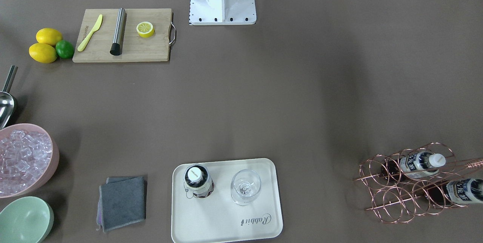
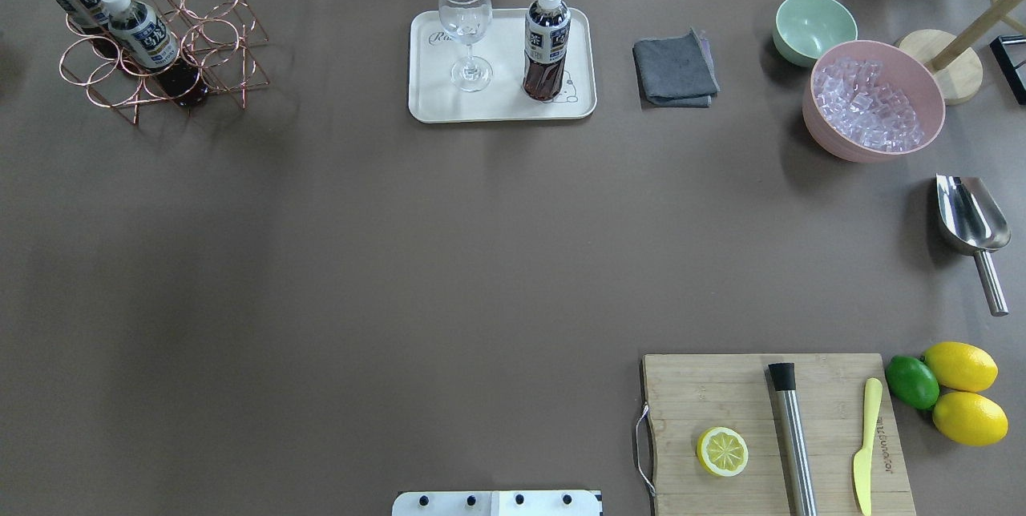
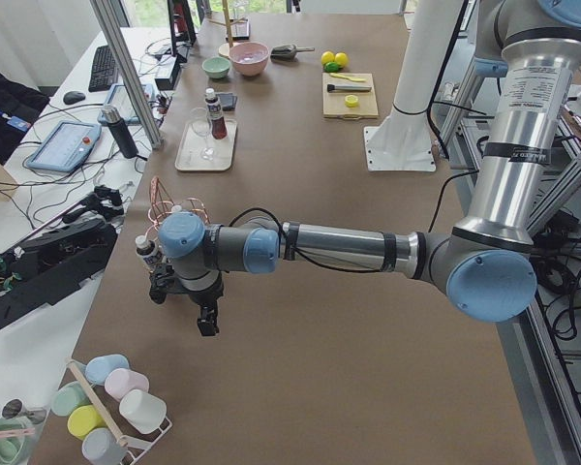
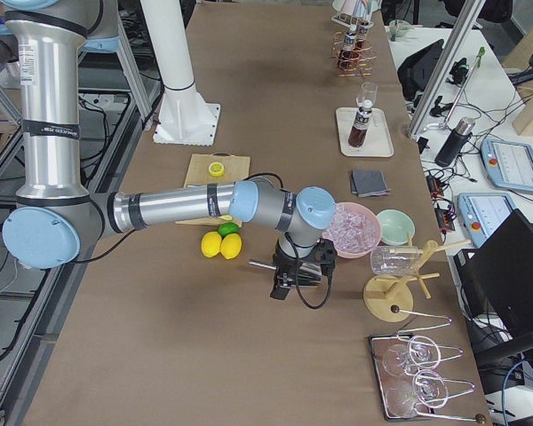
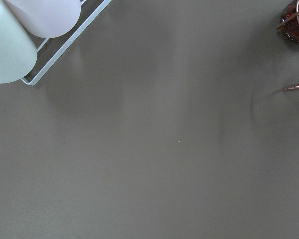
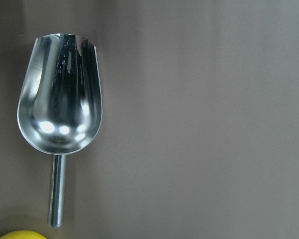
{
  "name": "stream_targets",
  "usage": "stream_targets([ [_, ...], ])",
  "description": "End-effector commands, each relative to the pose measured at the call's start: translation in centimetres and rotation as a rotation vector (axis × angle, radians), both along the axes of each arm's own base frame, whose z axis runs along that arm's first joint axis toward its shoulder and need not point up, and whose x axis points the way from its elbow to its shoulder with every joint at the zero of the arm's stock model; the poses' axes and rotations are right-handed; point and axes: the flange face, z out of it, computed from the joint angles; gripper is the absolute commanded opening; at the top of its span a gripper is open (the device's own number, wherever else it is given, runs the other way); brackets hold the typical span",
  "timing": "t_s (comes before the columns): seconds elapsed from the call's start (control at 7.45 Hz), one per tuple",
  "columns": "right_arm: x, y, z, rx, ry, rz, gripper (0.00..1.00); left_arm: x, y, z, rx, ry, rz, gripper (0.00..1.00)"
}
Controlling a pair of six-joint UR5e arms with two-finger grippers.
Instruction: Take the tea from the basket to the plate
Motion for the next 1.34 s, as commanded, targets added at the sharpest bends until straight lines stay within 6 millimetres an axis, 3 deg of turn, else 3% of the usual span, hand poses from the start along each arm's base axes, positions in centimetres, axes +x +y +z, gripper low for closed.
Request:
stream_targets([
  [0.0, 0.01, 0.07, 0.07, -0.002, 0.000, 0.000, 1.00, 0.01, -0.01, -0.04, 0.002, 0.001, 0.000, 0.99],
  [1.21, 0.01, 0.14, 0.14, -0.003, 0.000, 0.000, 1.00, 0.07, 0.01, 0.55, -0.005, -0.002, 0.004, 0.99],
])
